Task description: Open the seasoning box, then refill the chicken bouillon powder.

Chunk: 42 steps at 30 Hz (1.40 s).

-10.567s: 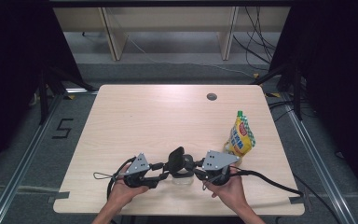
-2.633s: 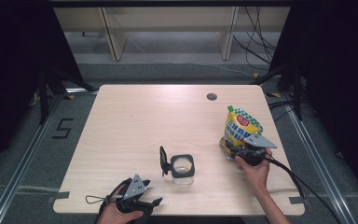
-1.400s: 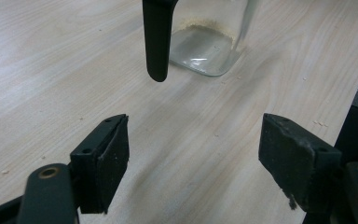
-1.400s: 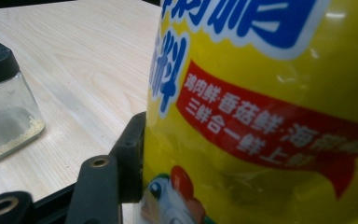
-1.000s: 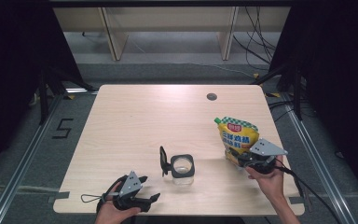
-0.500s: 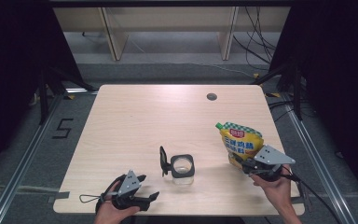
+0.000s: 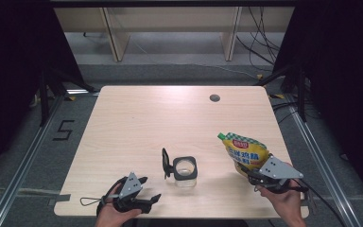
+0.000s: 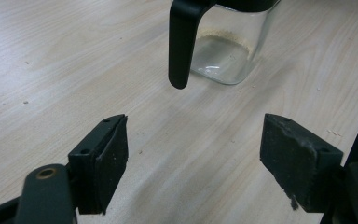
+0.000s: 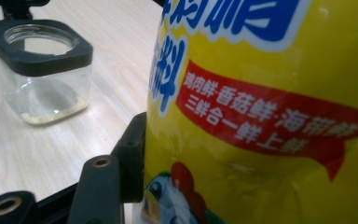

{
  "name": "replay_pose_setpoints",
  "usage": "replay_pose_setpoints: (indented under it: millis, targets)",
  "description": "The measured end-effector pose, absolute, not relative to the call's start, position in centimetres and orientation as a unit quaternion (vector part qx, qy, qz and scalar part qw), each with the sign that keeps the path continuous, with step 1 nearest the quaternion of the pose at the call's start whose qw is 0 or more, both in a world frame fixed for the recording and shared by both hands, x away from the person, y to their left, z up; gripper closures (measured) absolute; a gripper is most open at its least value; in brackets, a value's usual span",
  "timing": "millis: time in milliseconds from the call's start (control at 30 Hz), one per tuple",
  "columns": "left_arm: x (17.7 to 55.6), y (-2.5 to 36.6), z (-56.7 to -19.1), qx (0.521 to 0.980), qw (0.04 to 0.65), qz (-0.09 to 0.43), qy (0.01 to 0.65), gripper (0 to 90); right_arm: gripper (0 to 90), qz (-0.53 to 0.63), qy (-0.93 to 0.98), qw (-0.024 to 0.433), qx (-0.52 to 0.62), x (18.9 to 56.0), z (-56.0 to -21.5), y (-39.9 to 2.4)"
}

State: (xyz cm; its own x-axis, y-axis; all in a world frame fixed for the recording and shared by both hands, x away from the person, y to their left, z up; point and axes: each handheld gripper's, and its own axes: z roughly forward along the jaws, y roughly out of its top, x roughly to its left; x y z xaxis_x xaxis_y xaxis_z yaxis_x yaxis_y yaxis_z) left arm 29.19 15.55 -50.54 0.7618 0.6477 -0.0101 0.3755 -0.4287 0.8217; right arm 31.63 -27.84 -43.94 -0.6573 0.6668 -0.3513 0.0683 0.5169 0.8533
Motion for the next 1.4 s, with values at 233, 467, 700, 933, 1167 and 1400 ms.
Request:
replay_pose_setpoints:
  millis: [233, 467, 700, 933, 1167, 1400]
  targets:
    - [29.1, 15.6, -50.5, 0.828, 0.438, 0.161, 0.31, 23.3, 47.2, 0.421, 0.812, 0.347, 0.206, 30.8, -43.5, -26.7]
    - [29.4, 15.6, -50.5, 0.827, 0.44, 0.159, 0.313, 23.3, 47.3, 0.391, 0.832, 0.358, 0.163, 30.1, -43.0, -25.4]
    - [29.4, 15.5, -50.6, 0.828, 0.435, 0.157, 0.317, 23.3, 47.6, 0.35, 0.85, 0.375, 0.122, 29.3, -42.8, -24.2]
    - [29.4, 15.8, -50.6, 0.823, 0.44, 0.163, 0.319, 23.3, 47.7, 0.279, 0.867, 0.405, 0.077, 28.6, -42.8, -22.3]
    - [29.4, 15.8, -50.5, 0.816, 0.449, 0.159, 0.327, 23.3, 47.7, 0.244, 0.872, 0.424, 0.034, 28.9, -42.8, -21.0]
    - [29.7, 16.1, -50.5, 0.829, 0.432, 0.17, 0.311, 23.3, 47.7, 0.198, 0.885, 0.422, -0.001, 29.8, -42.7, -20.8]
